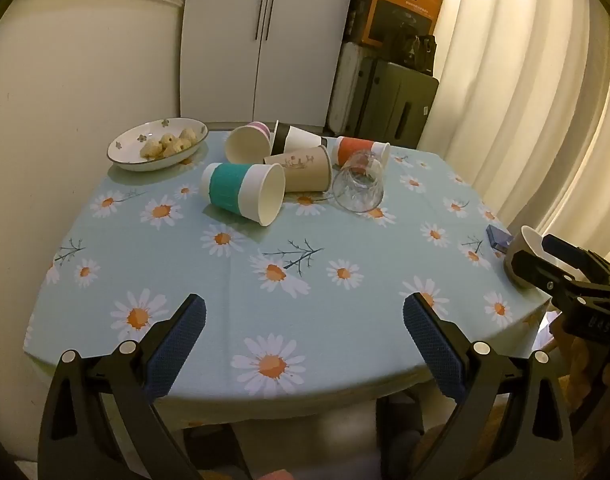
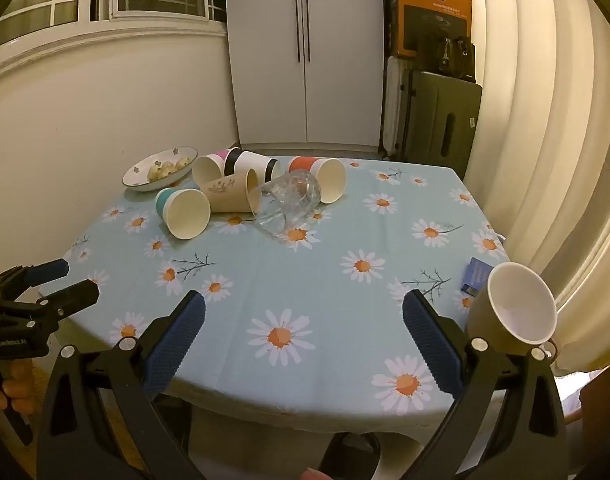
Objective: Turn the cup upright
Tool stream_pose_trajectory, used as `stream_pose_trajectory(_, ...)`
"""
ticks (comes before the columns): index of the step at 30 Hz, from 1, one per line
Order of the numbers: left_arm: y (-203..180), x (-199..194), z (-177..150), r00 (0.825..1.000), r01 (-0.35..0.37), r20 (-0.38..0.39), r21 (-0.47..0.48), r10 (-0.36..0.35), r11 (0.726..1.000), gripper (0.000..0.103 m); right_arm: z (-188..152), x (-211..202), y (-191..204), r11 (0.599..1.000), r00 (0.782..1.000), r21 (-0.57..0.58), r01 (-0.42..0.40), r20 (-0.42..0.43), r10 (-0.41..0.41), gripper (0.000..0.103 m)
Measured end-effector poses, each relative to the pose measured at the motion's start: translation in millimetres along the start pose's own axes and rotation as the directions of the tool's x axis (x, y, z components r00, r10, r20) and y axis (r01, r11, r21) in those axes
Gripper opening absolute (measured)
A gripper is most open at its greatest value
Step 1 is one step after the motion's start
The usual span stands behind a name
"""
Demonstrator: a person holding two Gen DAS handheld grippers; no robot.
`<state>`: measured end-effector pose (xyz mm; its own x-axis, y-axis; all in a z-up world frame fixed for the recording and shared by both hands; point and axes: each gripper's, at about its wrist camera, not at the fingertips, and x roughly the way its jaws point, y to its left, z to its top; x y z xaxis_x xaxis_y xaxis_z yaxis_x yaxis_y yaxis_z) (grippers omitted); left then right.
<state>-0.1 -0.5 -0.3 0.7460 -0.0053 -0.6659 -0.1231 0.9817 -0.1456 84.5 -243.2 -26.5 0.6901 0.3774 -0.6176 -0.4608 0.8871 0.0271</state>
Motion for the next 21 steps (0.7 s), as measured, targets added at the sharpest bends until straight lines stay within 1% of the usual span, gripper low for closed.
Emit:
stream_pose_trajectory(3, -1.5, -1.8, -0.5, 1.000, -0.010, 0.004, 0.007, 0.010, 1.000, 0.097, -0.1, -0.6, 0.6, 1.000, 1.000, -0.005, 0.004, 0.006, -0.004, 0.098)
stream_pose_trajectory(5, 1.8, -2.0, 2.2, 1.000, 0.000, 0.008, -0.011, 0.000, 1.000, 0.097, -0.1, -0.6, 0.6, 1.000, 1.000, -0.005, 0.005, 0.005, -0.005, 0.098)
stream_pose_trajectory(8, 2.7, -5.1, 2.4, 1.000, -0.001, 0.004, -0.011, 0.001, 1.000, 0.097, -0.1, -1.0, 0.6, 1.000, 1.000, -0.005, 0.006, 0.007, -0.006, 0.098)
stream_pose_trajectory(13, -2.7, -1.9, 0.6, 1.000, -0.006, -0.007, -0.011, 0.006, 1.000, 0.097, 0.2, -3.1, 1.0, 1.000, 1.000, -0.008, 0.005, 0.006, -0.005, 0.098)
stream_pose_trajectory(21, -1.4, 2.5, -3.4, 1.000, 0.000, -0.009, -0.010, 0.000, 1.000, 0.097, -1.5, 4.7, 2.2, 1.000, 1.000, -0.011, 0.004, -0.005, -0.005, 0.098)
